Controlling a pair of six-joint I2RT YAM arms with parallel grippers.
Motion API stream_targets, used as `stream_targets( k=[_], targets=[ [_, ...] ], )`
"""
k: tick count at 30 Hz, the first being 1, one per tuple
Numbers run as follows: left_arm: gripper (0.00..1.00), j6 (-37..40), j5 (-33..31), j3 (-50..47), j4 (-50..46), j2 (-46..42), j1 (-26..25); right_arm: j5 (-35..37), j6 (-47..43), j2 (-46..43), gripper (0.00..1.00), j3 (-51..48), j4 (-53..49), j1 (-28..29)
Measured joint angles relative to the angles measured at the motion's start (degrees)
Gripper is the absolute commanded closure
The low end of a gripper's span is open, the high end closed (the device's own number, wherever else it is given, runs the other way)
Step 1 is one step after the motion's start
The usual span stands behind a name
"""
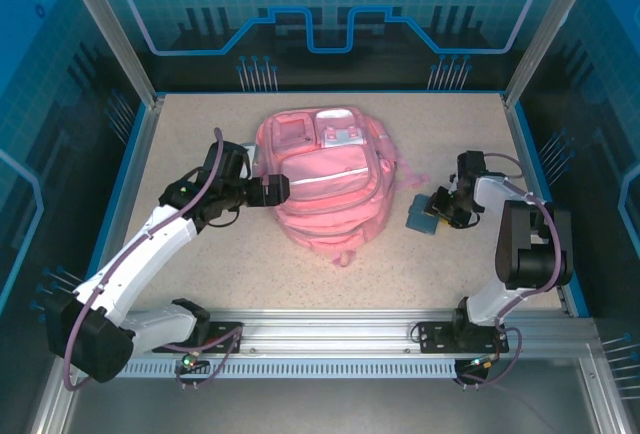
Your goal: Pack the student bag
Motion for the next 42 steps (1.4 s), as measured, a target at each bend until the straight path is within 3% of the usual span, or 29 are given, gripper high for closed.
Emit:
stream_targets(
  k=[9, 13, 21, 26, 35, 42],
  targets=[
    [0.01, -0.4, 2.3, 0.3, 0.3, 1.4, 0.0, -3.1, 0.1, 1.9, 0.90, 1.3, 0.2, 0.1],
    [0.02, -0.5, 3.9, 1.0, 0.4, 3.0, 0.0, -3.3, 0.3, 1.5, 0.95, 1.4, 0.2, 0.3],
    [0.03, 1.9, 5.2, 7.0, 0.3, 8.7, -5.0, -3.0, 0.4, -9.1, 0.96, 0.7, -1.0, 1.1],
    [0.10, 8.4, 5.5, 13.4, -0.9, 15.1, -10.2, -3.2, 0.9, -18.6, 0.95, 0.9, -2.6, 1.1],
    [0.21, 20.4, 5.1, 25.2, -8.0, 29.3, -13.9, -5.3, 1.7, -23.5, 0.94, 1.7, -5.5, 1.1],
    [0.45, 26.1, 5.7, 32.5, -12.9, 38.0, -14.0, -7.0, 1.9, -24.0, 0.94, 1.7, -5.7, 1.1]
  ],
)
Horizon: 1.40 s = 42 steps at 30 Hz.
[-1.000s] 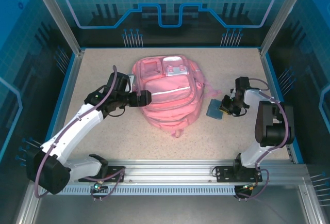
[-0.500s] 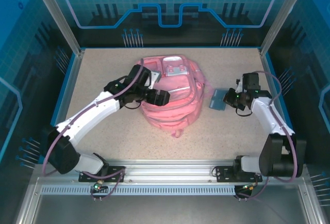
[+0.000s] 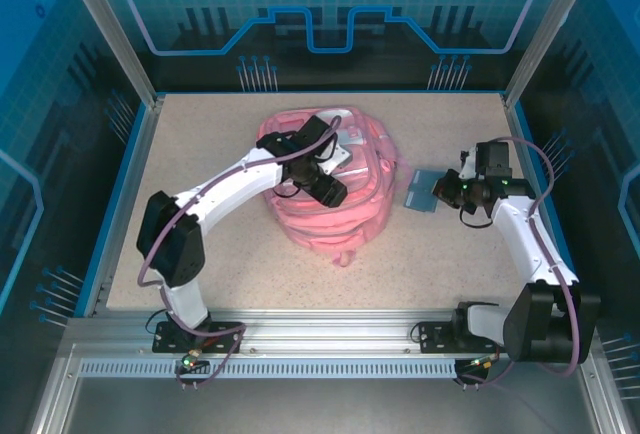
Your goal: Pack the student bag
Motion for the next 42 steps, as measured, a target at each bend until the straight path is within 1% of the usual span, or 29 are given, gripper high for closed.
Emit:
stream_targets(
  k=[2, 5, 9, 13, 16, 17, 22, 26, 28, 32, 34, 37, 42],
  targets=[
    [0.51, 0.9, 0.0, 1.2, -0.5, 1.6, 0.0, -0.5, 0.0, 0.0, 0.94, 0.0, 0.0, 0.0],
    [0.58, 2.0, 0.1, 2.3, -1.4, 2.9, 0.0, -0.7, 0.2, 0.0, 0.94, 0.0, 0.0, 0.0],
    [0.70, 2.5, 0.0, 3.9, -2.6, 3.7, -0.2, -0.9, 0.2, 0.0, 0.94, 0.0, 0.0, 0.1],
    [0.87, 2.8, -0.2, 5.0, -3.3, 4.0, -0.4, -1.2, 0.4, 0.0, 0.94, 0.0, 0.0, 0.1],
    [0.98, 3.3, -1.0, 5.2, -3.2, 4.0, -0.4, -1.3, 0.6, 0.0, 0.94, 0.0, 0.0, 0.3],
    [1.00, 3.5, -1.3, 5.2, -3.1, 4.0, -0.4, -1.3, 0.6, 0.0, 0.94, 0.0, 0.0, 0.4],
    [1.00, 3.5, -3.1, 4.5, -1.6, 2.9, -0.5, -1.5, 0.6, -0.5, 0.94, 0.0, 0.0, 0.4],
    [1.00, 3.3, -5.3, 1.6, 2.2, -1.9, -0.5, -2.4, 0.6, -2.1, 0.94, 0.0, 0.0, 0.5],
    [1.00, 2.6, -6.6, 0.9, 4.0, -4.3, -0.5, -4.2, 0.6, -3.1, 0.93, 0.0, 0.1, 0.4],
    [1.00, 0.6, -8.2, 0.2, 7.6, -7.4, -0.3, -10.4, 0.6, -4.5, 0.92, 0.1, 1.6, 1.2],
    [1.00, -0.5, -8.3, 0.2, 9.2, -7.6, -0.5, -12.6, 0.9, -4.5, 0.92, 0.8, 2.3, 3.1],
    [1.00, -2.1, -8.3, 0.2, 11.3, -7.6, -1.0, -14.3, 2.1, -4.3, 0.92, 2.1, 3.7, 7.7],
    [1.00, -3.9, -8.4, 0.6, 13.4, -7.3, -2.3, -14.7, 7.1, -1.0, 0.93, 3.1, 6.6, 14.0]
  ],
)
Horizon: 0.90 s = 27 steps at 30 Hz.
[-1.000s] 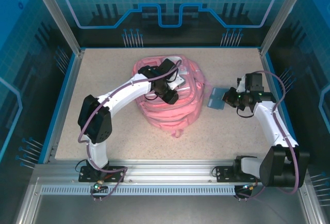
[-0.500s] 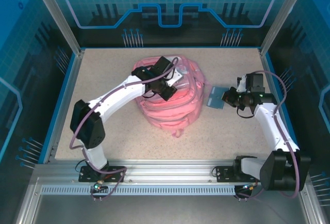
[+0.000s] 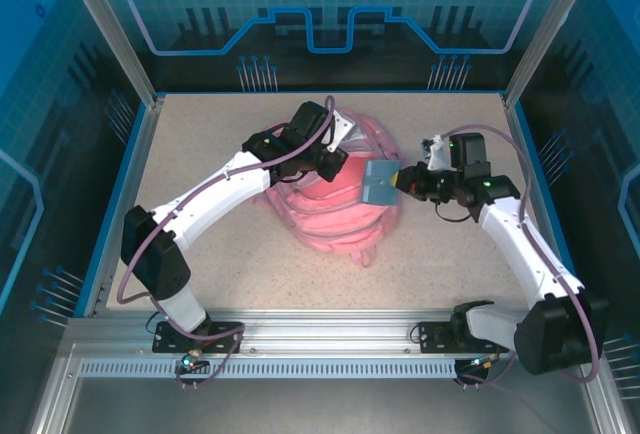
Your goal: Pack the student bag
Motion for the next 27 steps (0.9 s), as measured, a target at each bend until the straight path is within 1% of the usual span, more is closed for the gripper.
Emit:
stream_targets(
  k=[3, 7, 14, 16, 20, 24, 25, 27],
  targets=[
    [1.00, -0.2, 0.0, 1.4, 0.0, 0.9, -0.6, 1.5, 3.8, 3.3, 0.92, 0.2, 1.0, 2.2],
    [1.00, -1.6, 0.4, 2.4, 0.0, 1.9, -1.1, 3.2, 9.4, 6.8, 0.91, 0.6, 3.3, 3.8],
    [1.00, -3.3, 1.2, 2.5, 0.1, 3.0, -2.2, 5.5, 17.1, 9.2, 0.89, 2.3, 7.7, 5.9],
    [1.00, -4.1, 1.2, 2.8, 0.2, 3.0, -2.2, 6.9, 21.2, 9.7, 0.86, 2.2, 10.2, 6.6],
    [1.00, -5.3, 1.1, 3.5, 0.6, 3.2, -2.2, 10.7, 28.1, 11.5, 0.84, 2.2, 15.2, 9.8],
    [1.00, -6.6, 0.7, 4.7, 0.6, 3.8, -2.2, 13.2, 32.7, 13.8, 0.79, 2.3, 18.9, 12.2],
    [1.00, -7.0, 0.6, 5.0, 0.6, 4.0, -2.2, 14.1, 33.7, 14.5, 0.77, 2.3, 19.7, 12.5],
    [1.00, -7.7, 0.0, 6.3, 0.2, 4.7, -2.2, 15.4, 35.3, 15.5, 0.70, 2.3, 21.1, 13.1]
  ],
)
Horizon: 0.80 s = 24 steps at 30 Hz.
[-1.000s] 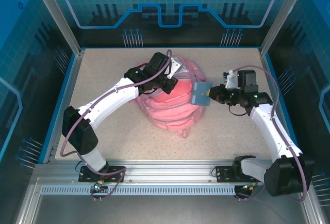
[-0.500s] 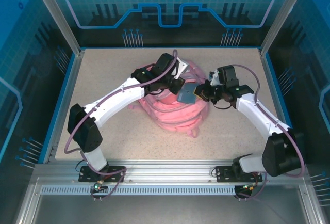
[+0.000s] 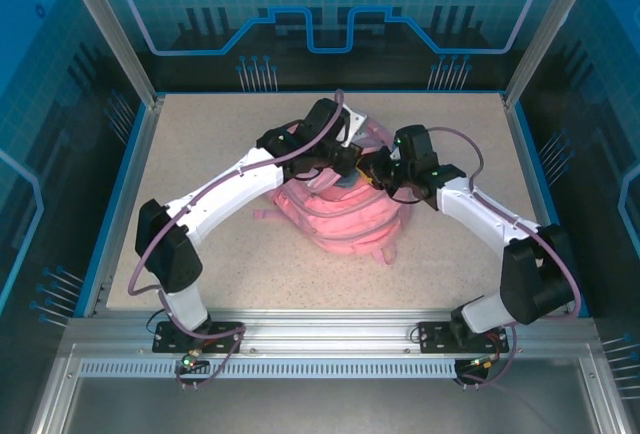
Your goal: Pack the student bag
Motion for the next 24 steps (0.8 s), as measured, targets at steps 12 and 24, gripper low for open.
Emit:
stream_targets(
  k=[12, 24],
  targets=[
    [1.00, -1.9, -2.0, 2.5, -0.7, 1.7, -0.1, -0.8, 1.4, -0.6, 0.65, -2.3, 3.6, -0.5],
    [0.67, -8.4, -0.7, -2.1, 1.8, 0.4, -0.3, 0.8, -7.9, -13.7, 0.51, -7.3, -5.3, -0.8]
  ],
)
